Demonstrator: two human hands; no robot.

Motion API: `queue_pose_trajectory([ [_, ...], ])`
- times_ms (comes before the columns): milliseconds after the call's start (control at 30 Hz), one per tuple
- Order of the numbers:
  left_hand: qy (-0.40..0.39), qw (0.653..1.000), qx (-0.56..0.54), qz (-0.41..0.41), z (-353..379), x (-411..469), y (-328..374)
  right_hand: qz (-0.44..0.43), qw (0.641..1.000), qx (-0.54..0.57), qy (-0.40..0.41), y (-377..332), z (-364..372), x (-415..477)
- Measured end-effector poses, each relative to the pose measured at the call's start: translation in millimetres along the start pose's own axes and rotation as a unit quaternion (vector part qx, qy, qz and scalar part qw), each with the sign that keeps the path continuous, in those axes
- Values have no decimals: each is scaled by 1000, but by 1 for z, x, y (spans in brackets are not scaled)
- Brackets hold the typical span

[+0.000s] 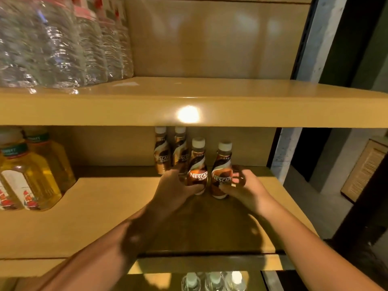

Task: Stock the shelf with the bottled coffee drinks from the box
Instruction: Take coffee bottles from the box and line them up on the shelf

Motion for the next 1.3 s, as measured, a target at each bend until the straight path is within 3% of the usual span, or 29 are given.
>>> queue_pose_trajectory([
  [300, 53, 998, -14, 11, 13, 19, -2, 27, 999, 14, 42, 5, 13, 31],
  [700, 118, 992, -32, 12, 25, 42, -5, -45, 995, 34, 84, 0, 12, 63],
  [1300, 106, 992, 67, -23, 28, 57, 1, -65, 992, -66, 81, -11, 8, 75],
])
Point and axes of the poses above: each hand's wrist, its own x-axis towards the middle knuckle, its own z-axis out of the palm, y = z × x, the point moved 5 cm from there along x, towards the middle knuckle, and after that the axes turned 6 degrees about -x, right-handed, at the moved point
